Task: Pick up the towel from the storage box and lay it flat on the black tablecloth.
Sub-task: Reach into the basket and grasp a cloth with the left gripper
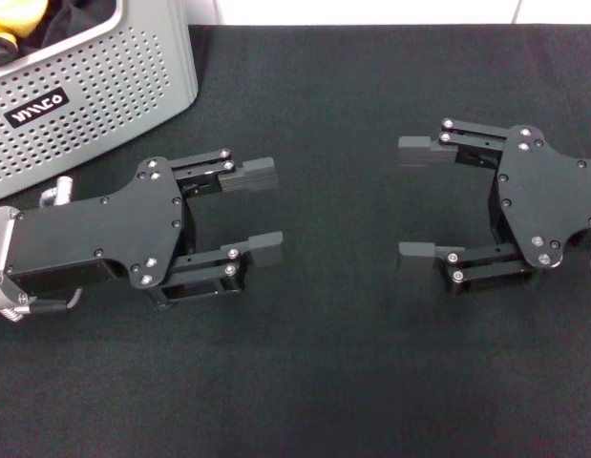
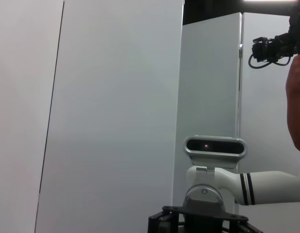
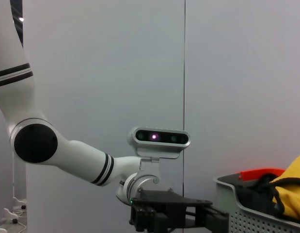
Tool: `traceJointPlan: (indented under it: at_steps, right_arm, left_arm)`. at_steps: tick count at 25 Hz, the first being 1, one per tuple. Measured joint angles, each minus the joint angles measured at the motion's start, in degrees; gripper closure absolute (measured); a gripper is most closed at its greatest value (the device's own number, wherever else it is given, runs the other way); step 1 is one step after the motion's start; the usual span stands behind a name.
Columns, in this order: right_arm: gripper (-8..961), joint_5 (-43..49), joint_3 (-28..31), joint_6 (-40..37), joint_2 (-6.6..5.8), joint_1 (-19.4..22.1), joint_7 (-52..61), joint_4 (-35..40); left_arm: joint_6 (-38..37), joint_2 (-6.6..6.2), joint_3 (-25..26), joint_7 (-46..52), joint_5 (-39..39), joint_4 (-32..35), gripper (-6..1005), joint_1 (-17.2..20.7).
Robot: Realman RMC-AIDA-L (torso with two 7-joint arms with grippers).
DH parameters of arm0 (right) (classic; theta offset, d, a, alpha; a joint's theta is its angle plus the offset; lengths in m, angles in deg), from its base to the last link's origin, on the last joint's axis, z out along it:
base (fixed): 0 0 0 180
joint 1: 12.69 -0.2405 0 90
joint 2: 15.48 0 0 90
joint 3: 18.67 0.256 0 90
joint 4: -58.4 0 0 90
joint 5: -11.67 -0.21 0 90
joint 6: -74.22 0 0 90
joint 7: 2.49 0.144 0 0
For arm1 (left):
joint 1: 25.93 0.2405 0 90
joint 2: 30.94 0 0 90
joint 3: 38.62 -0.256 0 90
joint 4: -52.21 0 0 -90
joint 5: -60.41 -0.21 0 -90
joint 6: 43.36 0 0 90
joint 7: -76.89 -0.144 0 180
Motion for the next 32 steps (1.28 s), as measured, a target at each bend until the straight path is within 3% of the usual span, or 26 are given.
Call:
traceJointPlan:
  at_steps: [16,22,23,25,32]
  right_arm:
    - [83,0.27,-0.14,0.35,0.0,0.01,-0.11,-0.14]
    - [83,0.01,0.72,0.46,-0.04,0.53,-0.71,-2.06]
    - [83,-0.14,0.76,0.46,-0.07,0.59,-1.13,-2.51]
    - [83,-0.24,0.8,0.46,-0.09,0.77,-1.75,-3.02]
    - [83,-0.32,0.8,0.56,-0.06,1.2,-2.92,-3.27]
  left_arm:
    - [0.81,0.09,1.72,-1.87,0.49,-0.47,355,0.84]
    - [3.33,1.75,21.46,-3.9,0.59,-3.93,358,1.69]
    - [3.33,1.75,21.46,-3.9,0.59,-3.93,358,1.69]
    - [4.57,1.87,28.56,-5.6,0.59,-6.0,359,1.76]
    - [11.6,2.15,34.28,-9.91,1.33,-9.8,363,2.08]
